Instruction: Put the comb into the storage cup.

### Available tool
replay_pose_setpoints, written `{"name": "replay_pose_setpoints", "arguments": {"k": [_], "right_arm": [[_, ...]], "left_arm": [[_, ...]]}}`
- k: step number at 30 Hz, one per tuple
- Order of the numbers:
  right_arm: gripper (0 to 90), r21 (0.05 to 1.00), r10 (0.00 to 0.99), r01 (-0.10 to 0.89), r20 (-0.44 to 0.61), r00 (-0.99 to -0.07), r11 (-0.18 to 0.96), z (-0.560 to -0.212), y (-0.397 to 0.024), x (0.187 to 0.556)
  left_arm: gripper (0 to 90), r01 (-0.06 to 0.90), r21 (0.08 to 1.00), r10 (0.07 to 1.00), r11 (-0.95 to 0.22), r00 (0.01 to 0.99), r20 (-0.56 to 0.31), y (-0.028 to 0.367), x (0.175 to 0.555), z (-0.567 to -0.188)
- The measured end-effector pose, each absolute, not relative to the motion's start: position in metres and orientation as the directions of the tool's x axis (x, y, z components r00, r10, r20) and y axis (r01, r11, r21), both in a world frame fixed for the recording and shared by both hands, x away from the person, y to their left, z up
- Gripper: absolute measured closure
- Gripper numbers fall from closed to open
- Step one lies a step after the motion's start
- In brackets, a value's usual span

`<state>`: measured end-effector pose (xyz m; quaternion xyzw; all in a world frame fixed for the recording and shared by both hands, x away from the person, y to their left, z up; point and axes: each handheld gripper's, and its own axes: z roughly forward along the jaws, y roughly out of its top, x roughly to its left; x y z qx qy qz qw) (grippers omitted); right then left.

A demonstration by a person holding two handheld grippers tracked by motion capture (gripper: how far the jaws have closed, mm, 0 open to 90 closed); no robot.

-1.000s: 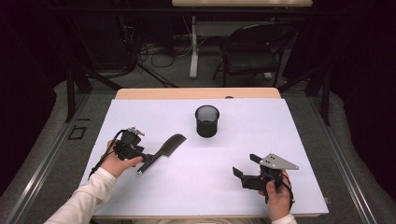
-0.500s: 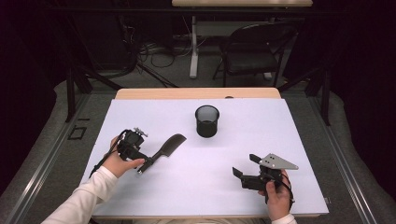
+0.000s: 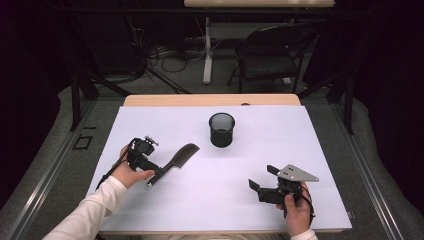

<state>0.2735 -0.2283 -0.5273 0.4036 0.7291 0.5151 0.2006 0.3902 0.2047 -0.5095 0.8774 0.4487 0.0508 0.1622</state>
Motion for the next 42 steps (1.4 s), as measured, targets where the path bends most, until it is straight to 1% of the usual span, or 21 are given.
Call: {"name": "replay_pose_setpoints", "arguments": {"k": [2, 4, 8, 19, 25, 29, 37, 38, 40, 42], "right_arm": [[14.0, 0.913, 0.795, 0.381, 0.122, -0.594, 0.145, -0.527, -0.228, 0.274], [14.0, 0.913, 0.796, 0.381, 0.122, -0.593, 0.144, -0.528, -0.228, 0.274], [14.0, 0.91, 0.795, 0.387, 0.122, -0.594, 0.149, -0.527, -0.228, 0.274], [14.0, 0.911, 0.794, 0.385, 0.124, -0.595, 0.146, -0.528, -0.227, 0.274], [14.0, 0.912, 0.793, 0.382, 0.121, -0.597, 0.148, -0.528, -0.227, 0.274], [14.0, 0.912, 0.793, 0.383, 0.121, -0.597, 0.149, -0.528, -0.227, 0.274], [14.0, 0.91, 0.792, 0.385, 0.118, -0.6, 0.156, -0.528, -0.227, 0.274], [14.0, 0.909, 0.792, 0.385, 0.117, -0.6, 0.158, -0.528, -0.227, 0.274], [14.0, 0.909, 0.791, 0.385, 0.118, -0.601, 0.157, -0.528, -0.227, 0.274], [14.0, 0.909, 0.791, 0.386, 0.117, -0.6, 0.159, -0.528, -0.227, 0.274]], "left_arm": [[6.0, 0.773, 0.328, 0.806, -0.543, 0.59, -0.056, 0.204, 0.39, -0.511], [4.9, 0.77, 0.294, 0.795, -0.566, 0.604, -0.053, 0.202, 0.391, -0.513], [1.3, 0.768, 0.269, 0.789, -0.581, 0.613, -0.045, 0.198, 0.391, -0.517], [1.4, 0.777, 0.226, 0.787, -0.587, 0.613, -0.065, 0.191, 0.396, -0.523], [8.0, 0.783, 0.203, 0.79, -0.588, 0.61, -0.064, 0.188, 0.399, -0.524], [14.2, 0.79, 0.198, 0.795, -0.58, 0.603, -0.074, 0.187, 0.4, -0.525], [17.9, 0.787, 0.18, 0.791, -0.59, 0.609, -0.067, 0.181, 0.4, -0.526], [19.5, 0.789, 0.167, 0.792, -0.591, 0.607, -0.063, 0.18, 0.399, -0.526], [20.9, 0.785, 0.168, 0.79, -0.597, 0.611, -0.05, 0.178, 0.399, -0.527], [24.5, 0.784, 0.167, 0.79, -0.597, 0.612, -0.048, 0.177, 0.399, -0.527]]}}
